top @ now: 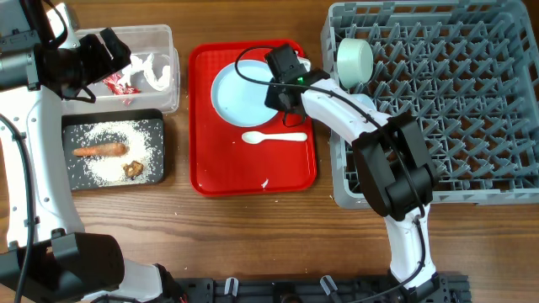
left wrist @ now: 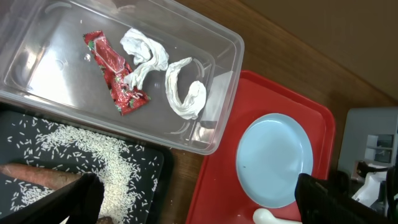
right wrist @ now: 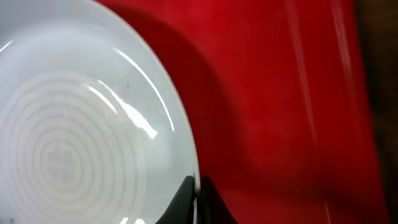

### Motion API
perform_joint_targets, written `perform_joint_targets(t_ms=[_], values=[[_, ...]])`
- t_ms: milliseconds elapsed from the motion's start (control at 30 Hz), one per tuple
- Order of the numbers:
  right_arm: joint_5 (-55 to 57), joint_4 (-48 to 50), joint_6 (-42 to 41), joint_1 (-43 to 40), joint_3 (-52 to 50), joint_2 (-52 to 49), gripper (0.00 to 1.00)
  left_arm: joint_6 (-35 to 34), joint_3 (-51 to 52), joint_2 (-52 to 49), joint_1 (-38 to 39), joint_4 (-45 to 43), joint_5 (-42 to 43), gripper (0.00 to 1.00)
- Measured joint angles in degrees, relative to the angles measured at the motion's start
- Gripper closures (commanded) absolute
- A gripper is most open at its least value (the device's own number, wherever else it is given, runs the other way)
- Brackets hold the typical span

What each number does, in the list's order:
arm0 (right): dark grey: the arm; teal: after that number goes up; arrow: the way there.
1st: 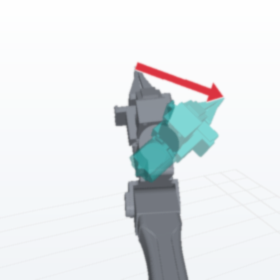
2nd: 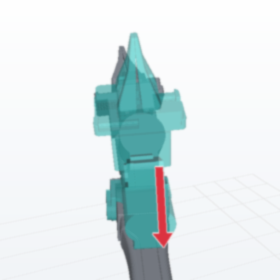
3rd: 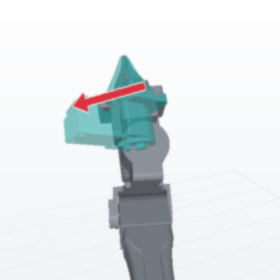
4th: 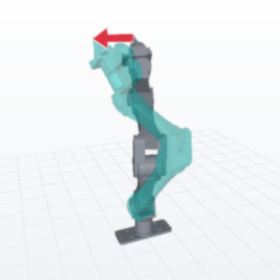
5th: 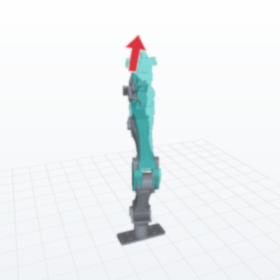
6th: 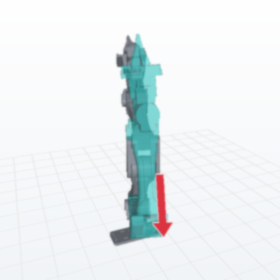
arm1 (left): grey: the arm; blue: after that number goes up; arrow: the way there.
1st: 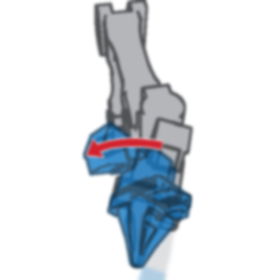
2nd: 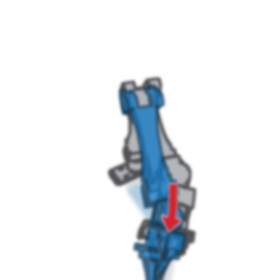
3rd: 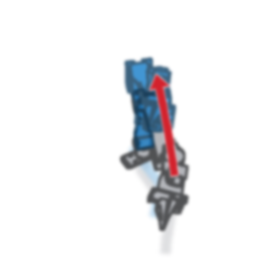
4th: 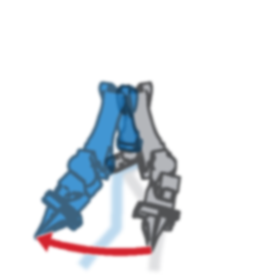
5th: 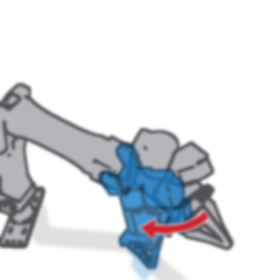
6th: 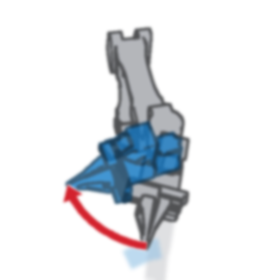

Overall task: Sort waste into correct bins and load items into the dishwasher rack
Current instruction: 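Carry the plate right and stand it upright in the dish rack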

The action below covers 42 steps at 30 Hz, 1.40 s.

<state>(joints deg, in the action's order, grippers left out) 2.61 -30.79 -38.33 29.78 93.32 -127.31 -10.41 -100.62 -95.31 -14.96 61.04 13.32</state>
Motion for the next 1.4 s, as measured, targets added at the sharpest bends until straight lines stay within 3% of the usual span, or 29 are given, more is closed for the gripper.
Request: perform_joint_targets(t_ms=[233, 467, 600, 1000, 1400], values=[[1.1, -2.9, 11.5, 0.1, 0.4, 9.0, 0.96, 0.0, 0.0, 0.0, 0.0, 0.0, 0.0, 0.00], [22.1, -8.6, 17.3, -1.8, 2.3, 30.7, 0.96, 0.0, 0.0, 0.0, 0.0, 0.0, 0.0, 0.00], [34.8, -14.4, 19.0, -5.5, 2.8, 37.6, 0.96, 0.0, 0.0, 0.0, 0.0, 0.0, 0.0, 0.00], [55.7, -35.6, 21.5, -11.3, 2.7, 40.0, 0.96, 0.0, 0.0, 0.0, 0.0, 0.0, 0.0, 0.00], [62.6, -37.4, 22.2, -11.3, 2.7, 40.0, 0.96, 0.0, 0.0, 0.0, 0.0, 0.0, 0.0, 0.00]])
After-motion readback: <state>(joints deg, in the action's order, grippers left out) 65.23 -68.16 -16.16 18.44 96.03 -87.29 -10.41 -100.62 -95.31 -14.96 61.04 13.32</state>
